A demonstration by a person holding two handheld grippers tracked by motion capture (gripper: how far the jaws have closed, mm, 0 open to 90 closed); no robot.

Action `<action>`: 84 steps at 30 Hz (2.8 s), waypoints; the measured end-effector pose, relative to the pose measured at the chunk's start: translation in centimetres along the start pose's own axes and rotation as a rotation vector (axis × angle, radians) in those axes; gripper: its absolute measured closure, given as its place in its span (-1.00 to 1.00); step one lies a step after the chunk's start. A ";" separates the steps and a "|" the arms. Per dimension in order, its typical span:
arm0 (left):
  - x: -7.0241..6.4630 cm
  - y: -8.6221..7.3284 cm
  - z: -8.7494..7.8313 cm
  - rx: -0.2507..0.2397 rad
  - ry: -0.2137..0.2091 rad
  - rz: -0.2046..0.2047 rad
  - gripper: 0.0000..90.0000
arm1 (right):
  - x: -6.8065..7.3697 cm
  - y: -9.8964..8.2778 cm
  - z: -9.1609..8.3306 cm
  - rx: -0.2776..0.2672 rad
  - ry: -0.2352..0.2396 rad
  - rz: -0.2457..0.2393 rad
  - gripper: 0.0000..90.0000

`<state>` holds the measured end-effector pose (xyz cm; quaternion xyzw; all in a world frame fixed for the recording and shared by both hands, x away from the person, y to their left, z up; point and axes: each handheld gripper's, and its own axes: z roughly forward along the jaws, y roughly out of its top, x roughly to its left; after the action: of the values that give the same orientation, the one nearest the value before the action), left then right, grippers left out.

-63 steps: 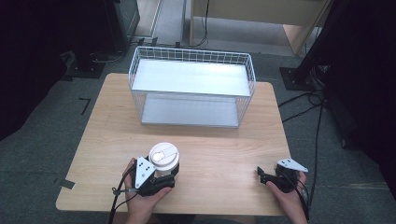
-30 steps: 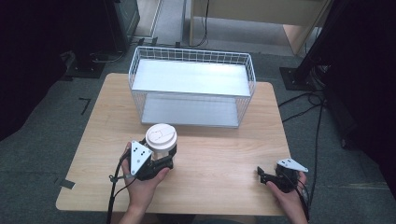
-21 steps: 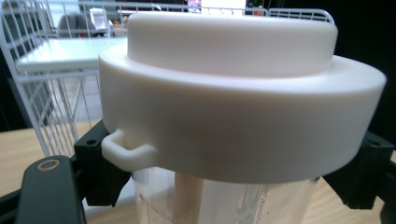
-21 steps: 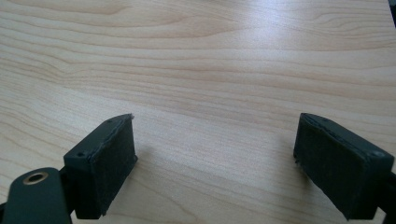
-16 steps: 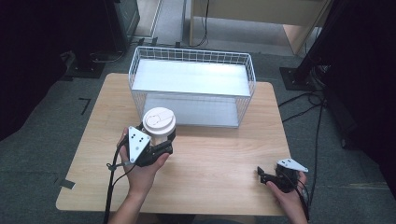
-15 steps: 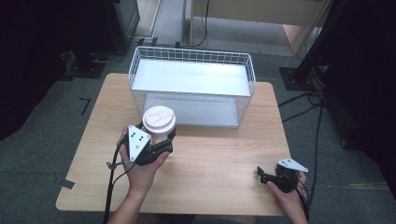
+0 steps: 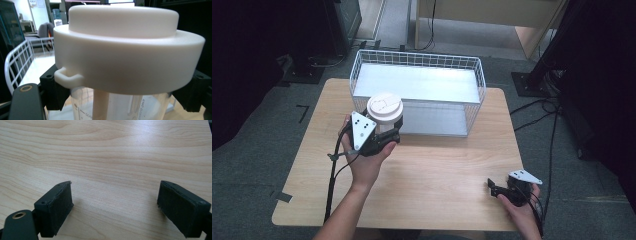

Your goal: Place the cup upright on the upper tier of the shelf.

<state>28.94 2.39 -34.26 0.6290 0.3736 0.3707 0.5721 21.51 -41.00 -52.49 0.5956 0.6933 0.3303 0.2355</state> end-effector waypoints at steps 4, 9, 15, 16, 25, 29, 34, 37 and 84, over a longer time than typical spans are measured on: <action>0.1 1.1 0.9 -0.018 -0.003 0.003 -0.65 | 0.0 0.0 0.0 -0.001 0.001 0.000 -0.72; 0.5 2.3 1.9 -0.030 0.007 0.004 -0.65 | 0.0 0.0 0.0 0.001 0.003 0.005 -0.72; 1.0 3.4 3.2 -0.039 0.018 -0.002 -0.65 | -0.1 0.0 0.0 0.000 0.003 0.004 -0.72; 1.2 3.6 3.4 -0.037 0.017 -0.007 -0.65 | -0.1 0.0 0.0 0.000 0.003 0.005 -0.72; 1.8 5.2 5.2 -0.052 0.029 -0.004 -0.65 | -0.1 0.0 0.0 -0.001 0.005 0.005 -0.72; 2.2 5.8 5.8 -0.062 0.033 -0.014 -0.65 | -0.1 0.0 0.0 -0.001 0.005 0.007 -0.72; 2.8 6.4 6.8 -0.069 0.052 -0.015 -0.65 | -0.1 0.0 0.0 -0.003 0.007 0.010 -0.72; 3.1 6.8 7.3 -0.071 0.061 -0.015 -0.65 | -0.1 0.0 0.0 -0.003 0.007 0.010 -0.72; 6.2 6.3 13.8 -0.050 0.160 0.017 -0.83 | -0.1 0.0 0.0 -0.003 0.012 0.008 -0.72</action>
<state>44.29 1.40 -28.66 0.5862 0.4033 0.4337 0.5528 21.53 -41.12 -52.49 0.5961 0.6916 0.3359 0.2312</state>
